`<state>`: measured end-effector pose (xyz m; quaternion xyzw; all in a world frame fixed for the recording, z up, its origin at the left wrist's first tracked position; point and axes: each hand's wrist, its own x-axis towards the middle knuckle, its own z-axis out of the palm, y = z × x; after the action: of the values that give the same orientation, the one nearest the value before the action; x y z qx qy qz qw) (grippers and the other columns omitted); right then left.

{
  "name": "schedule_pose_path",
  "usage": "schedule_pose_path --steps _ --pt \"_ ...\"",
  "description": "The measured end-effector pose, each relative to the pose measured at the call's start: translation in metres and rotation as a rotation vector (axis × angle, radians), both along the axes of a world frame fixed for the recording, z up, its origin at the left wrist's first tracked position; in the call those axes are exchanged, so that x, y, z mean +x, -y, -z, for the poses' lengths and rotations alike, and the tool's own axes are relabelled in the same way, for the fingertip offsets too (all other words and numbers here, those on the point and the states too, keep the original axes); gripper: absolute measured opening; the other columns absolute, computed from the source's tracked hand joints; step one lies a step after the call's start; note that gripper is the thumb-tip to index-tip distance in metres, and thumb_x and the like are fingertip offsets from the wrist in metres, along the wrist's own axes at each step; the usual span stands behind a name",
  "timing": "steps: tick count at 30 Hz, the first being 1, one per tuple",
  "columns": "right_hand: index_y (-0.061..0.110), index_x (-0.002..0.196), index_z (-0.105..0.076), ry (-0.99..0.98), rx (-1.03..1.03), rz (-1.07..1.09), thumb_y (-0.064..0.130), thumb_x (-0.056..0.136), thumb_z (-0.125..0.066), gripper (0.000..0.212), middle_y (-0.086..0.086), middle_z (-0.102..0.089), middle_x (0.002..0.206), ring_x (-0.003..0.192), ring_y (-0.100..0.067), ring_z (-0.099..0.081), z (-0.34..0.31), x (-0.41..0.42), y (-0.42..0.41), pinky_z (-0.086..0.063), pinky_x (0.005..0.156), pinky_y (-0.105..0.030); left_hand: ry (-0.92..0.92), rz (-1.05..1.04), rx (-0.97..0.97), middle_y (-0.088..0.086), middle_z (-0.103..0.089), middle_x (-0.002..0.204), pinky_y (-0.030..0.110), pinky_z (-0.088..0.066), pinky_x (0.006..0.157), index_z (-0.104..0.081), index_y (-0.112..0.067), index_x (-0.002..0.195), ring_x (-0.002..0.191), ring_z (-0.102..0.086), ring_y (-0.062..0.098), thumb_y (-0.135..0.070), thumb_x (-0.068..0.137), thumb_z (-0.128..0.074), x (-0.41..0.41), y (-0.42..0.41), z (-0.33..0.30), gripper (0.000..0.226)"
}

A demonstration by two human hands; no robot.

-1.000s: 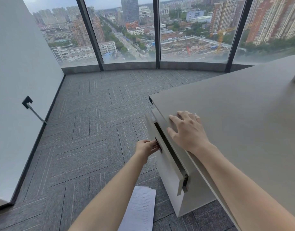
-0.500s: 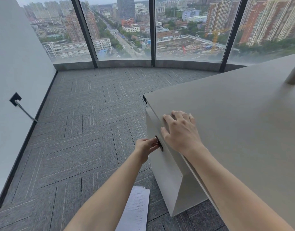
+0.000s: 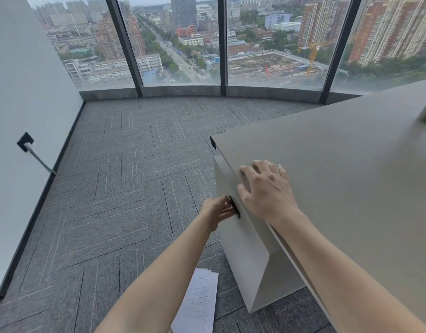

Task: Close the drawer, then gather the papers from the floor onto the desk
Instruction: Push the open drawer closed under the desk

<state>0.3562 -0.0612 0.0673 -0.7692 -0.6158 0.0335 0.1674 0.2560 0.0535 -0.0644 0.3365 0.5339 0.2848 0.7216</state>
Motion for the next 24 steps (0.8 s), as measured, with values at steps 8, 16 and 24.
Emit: schedule_pose_path --steps 8,16,24 --pt "0.022 0.134 -0.054 0.007 0.012 0.001 0.039 0.093 -0.049 0.045 -0.01 -0.047 0.146 0.144 -0.031 -0.032 0.001 0.001 -0.002 -0.015 0.123 -0.05 -0.096 0.107 -0.23 0.009 -0.061 0.081 0.034 -0.052 0.081 -0.051 -0.012 0.061 0.077 -0.06 0.024 -0.019 0.082 -0.05 0.004 -0.004 -0.003 0.023" --pt "0.022 0.134 -0.054 0.01 0.015 -0.001 0.04 0.093 -0.05 0.045 -0.008 -0.047 0.146 0.144 -0.03 -0.031 0.003 0.003 -0.003 -0.015 0.122 -0.05 -0.245 0.163 -0.173 0.0 -0.055 0.076 0.033 -0.045 0.078 -0.049 -0.015 0.068 0.074 -0.048 0.022 -0.025 0.082 -0.046 0.008 -0.007 -0.004 0.017" --pt "0.023 0.136 -0.054 0.004 0.016 0.005 0.04 0.092 -0.051 0.047 -0.009 -0.049 0.145 0.144 -0.03 -0.033 0.003 0.003 -0.001 -0.016 0.123 -0.049 -0.562 0.281 0.247 0.017 -0.072 0.109 0.032 -0.045 0.071 -0.07 -0.004 0.083 0.069 -0.046 0.02 -0.026 0.091 -0.042 -0.013 -0.001 -0.007 0.036"
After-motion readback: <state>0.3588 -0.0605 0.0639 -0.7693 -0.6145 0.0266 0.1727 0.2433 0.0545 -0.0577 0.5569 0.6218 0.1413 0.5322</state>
